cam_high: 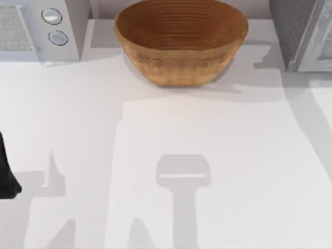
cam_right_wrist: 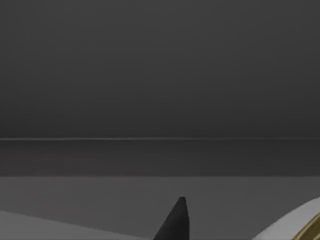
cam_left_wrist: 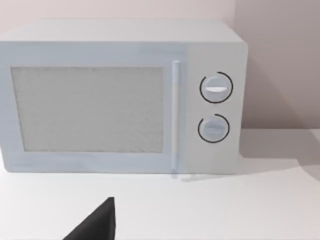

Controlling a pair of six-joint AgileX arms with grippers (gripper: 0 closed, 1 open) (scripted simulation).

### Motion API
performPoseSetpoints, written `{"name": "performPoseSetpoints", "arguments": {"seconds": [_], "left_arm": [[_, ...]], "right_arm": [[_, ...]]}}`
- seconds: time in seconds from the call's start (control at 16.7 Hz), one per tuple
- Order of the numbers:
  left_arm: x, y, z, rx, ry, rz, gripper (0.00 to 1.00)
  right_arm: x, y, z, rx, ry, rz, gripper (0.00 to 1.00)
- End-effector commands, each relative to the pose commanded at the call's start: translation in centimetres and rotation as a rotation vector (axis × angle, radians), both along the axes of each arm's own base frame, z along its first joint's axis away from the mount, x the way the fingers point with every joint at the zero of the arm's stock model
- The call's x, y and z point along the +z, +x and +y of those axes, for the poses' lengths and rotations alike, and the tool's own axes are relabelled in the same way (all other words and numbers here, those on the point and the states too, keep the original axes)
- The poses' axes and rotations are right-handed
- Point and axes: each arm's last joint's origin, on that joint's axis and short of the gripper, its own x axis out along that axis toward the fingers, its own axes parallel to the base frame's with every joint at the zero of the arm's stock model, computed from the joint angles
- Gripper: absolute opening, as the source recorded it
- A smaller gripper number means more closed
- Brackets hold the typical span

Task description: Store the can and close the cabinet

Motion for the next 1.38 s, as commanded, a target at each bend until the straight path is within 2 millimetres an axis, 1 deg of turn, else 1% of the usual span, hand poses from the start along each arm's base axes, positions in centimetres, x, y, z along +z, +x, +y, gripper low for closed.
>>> {"name": "performPoseSetpoints", "arguments": {"seconds": [0.36,0.48,0.66,0.9,1.02,1.2,1.38], "left_arm": [[0.0,0.0,0.0,0.0,0.0,0.0,1.0],[0.0,0.0,0.0,0.0,0.0,0.0,1.0],[0.0,0.0,0.0,0.0,0.0,0.0,1.0],[0.0,0.0,0.0,0.0,0.0,0.0,1.0],[0.0,0.0,0.0,0.0,0.0,0.0,1.0],[0.0,0.0,0.0,0.0,0.0,0.0,1.0],[0.0,0.0,0.0,0.0,0.0,0.0,1.0]], "right_arm": [[0.0,0.1,-0.1,-0.003,0.002,0.001,0.0],[0.2,0.8,0.0,-0.005,0.0,0.006,0.0],[1.0,3.2,0.2,-0.005,-0.002,0.017,0.0],[2.6,7.4,0.4,-0.001,-0.001,0.011,0.0],[3.0,9.5,0.4,0.0,0.001,0.005,0.0],[2.9,12.3,0.2,-0.001,0.002,-0.001,0.0],[2.3,14.3,-0.1,-0.002,0.002,-0.001,0.0]]}}
